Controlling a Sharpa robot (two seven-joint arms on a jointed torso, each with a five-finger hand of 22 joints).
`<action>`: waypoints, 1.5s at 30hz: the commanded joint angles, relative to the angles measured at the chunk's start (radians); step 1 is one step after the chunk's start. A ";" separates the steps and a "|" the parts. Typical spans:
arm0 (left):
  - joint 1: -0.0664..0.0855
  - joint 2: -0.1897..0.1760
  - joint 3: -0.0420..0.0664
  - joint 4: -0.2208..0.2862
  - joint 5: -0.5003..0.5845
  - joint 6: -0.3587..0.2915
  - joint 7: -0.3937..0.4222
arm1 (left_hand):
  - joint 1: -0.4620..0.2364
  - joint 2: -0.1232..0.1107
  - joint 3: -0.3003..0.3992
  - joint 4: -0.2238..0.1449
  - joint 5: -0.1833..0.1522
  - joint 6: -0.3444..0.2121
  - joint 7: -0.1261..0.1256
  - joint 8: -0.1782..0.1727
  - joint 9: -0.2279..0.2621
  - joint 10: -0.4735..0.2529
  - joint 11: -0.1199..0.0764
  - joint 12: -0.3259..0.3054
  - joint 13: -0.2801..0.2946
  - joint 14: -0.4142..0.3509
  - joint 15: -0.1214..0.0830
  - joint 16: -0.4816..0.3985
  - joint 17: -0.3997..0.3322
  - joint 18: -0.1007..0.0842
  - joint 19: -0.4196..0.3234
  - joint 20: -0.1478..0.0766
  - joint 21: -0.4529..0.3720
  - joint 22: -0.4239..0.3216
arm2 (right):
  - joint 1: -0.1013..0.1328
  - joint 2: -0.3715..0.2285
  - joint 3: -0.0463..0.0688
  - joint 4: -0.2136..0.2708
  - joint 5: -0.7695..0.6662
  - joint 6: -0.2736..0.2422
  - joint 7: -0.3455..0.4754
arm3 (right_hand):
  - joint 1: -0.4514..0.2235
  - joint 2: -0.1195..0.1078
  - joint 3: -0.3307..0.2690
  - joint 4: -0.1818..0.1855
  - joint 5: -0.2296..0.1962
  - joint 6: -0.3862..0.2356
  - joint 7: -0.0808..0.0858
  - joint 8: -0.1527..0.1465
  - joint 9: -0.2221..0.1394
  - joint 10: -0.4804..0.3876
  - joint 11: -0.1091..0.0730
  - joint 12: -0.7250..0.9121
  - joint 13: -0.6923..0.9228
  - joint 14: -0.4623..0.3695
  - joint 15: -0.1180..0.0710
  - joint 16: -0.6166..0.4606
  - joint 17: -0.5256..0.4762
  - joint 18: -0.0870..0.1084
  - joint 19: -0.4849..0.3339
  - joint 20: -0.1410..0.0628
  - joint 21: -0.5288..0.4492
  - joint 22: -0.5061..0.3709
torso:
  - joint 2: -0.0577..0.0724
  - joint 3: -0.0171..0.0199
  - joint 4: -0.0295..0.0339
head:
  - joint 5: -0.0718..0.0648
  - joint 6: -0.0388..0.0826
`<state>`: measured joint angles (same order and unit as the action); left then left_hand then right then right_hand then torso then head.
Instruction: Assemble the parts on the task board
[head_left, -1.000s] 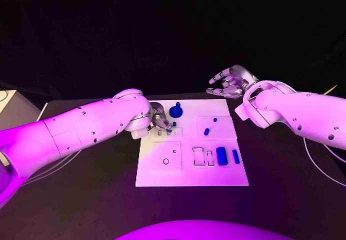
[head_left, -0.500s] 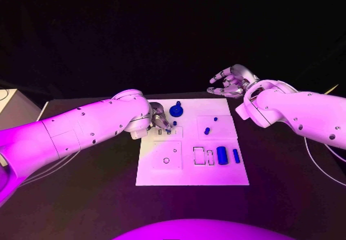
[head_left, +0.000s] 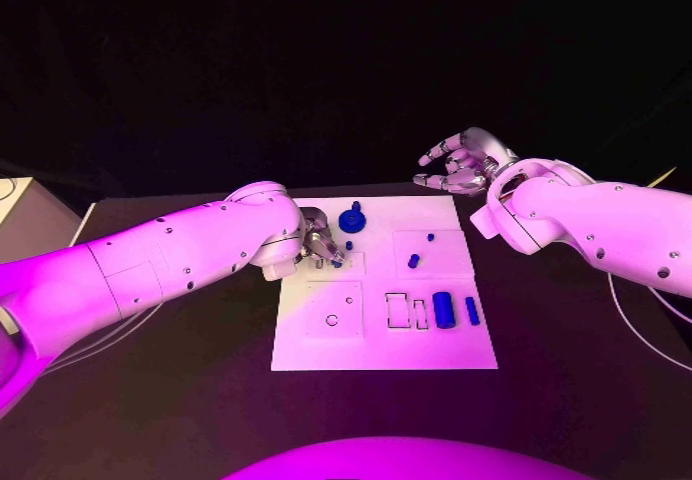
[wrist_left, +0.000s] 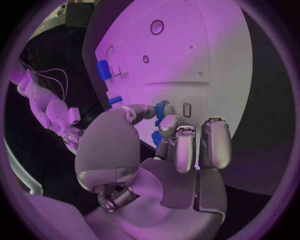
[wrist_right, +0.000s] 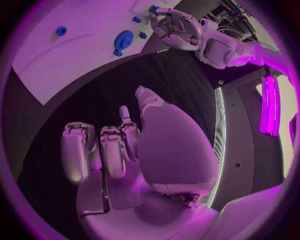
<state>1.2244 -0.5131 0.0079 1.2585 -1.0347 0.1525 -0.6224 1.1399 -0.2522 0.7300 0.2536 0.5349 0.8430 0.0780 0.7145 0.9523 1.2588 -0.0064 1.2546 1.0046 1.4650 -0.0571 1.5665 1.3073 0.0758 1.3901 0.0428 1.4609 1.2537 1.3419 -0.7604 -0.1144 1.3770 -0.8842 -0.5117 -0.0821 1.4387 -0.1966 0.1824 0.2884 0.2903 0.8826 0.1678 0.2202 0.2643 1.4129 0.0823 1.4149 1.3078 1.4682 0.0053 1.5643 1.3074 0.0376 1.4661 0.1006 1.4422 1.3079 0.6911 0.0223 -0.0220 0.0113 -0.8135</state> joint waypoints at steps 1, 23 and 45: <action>-0.001 0.002 0.000 -0.001 -0.004 -0.002 0.002 | -0.001 0.009 0.221 -0.226 0.003 0.014 -0.008 0.003 0.001 0.009 -0.001 0.005 -0.001 0.106 -0.008 0.004 0.264 -0.009 0.005 -0.003 0.004 0.001 | 0.000 -0.001 0.000 0.002 -0.011 0.010 0.006 | -0.004 -0.004 0.007 -0.002 0.006 -0.006 0.000 0.006 -0.001 0.002 0.000 0.002 0.126 0.102 0.000 0.006 0.262 -0.002 0.051 0.003 -0.004 0.140 | 0.000 0.0002 -0.0001 | 0.000 -0.001; -0.001 0.002 0.000 -0.004 -0.004 0.024 0.003 | -0.003 0.010 0.222 -0.226 0.003 0.015 -0.008 0.002 0.002 0.006 -0.001 0.001 -0.006 0.106 -0.009 0.004 0.264 -0.009 0.007 -0.003 0.005 0.004 | -0.001 -0.002 0.000 0.003 -0.013 0.011 0.005 | -0.004 -0.004 0.007 -0.002 0.006 -0.006 0.000 0.006 -0.001 0.002 0.000 0.002 0.126 0.102 0.000 0.006 0.262 -0.002 0.051 0.003 -0.004 0.140 | 0.000 0.0004 0.0009 | -0.001 -0.007; -0.001 0.003 0.000 -0.010 -0.009 0.030 0.002 | -0.003 0.010 0.223 -0.227 0.002 0.015 -0.008 0.001 0.002 0.005 -0.001 -0.001 -0.009 0.106 -0.009 0.004 0.264 -0.009 0.007 -0.003 0.005 0.004 | -0.001 -0.003 0.000 0.003 -0.013 0.010 0.005 | -0.004 -0.004 0.007 -0.002 0.006 -0.006 0.000 0.006 -0.001 0.002 0.000 0.002 0.126 0.102 0.000 0.006 0.262 -0.002 0.051 0.003 -0.004 0.140 | 0.000 0.0010 0.0006 | -0.001 -0.009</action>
<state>1.2234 -0.5125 0.0079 1.2486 -1.0390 0.1669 -0.6224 1.1390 -0.2531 0.7300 0.2536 0.5319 0.8439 0.0773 0.7127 0.9534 1.2587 -0.0062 1.2545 0.9964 1.4650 -0.0570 1.5665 1.3079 0.0758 1.3936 0.0394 1.4609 1.2565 1.3416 -0.7632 -0.1144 1.3783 -0.8870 -0.5117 -0.0823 1.4387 -0.1966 0.1824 0.2884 0.2903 0.8826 0.1678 0.2202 0.2643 1.4130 0.0823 1.4149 1.3074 1.4682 0.0053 1.5643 1.3074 0.0377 1.4661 0.1006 1.4422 1.3074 0.6904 0.0231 -0.0216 0.0105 -0.8214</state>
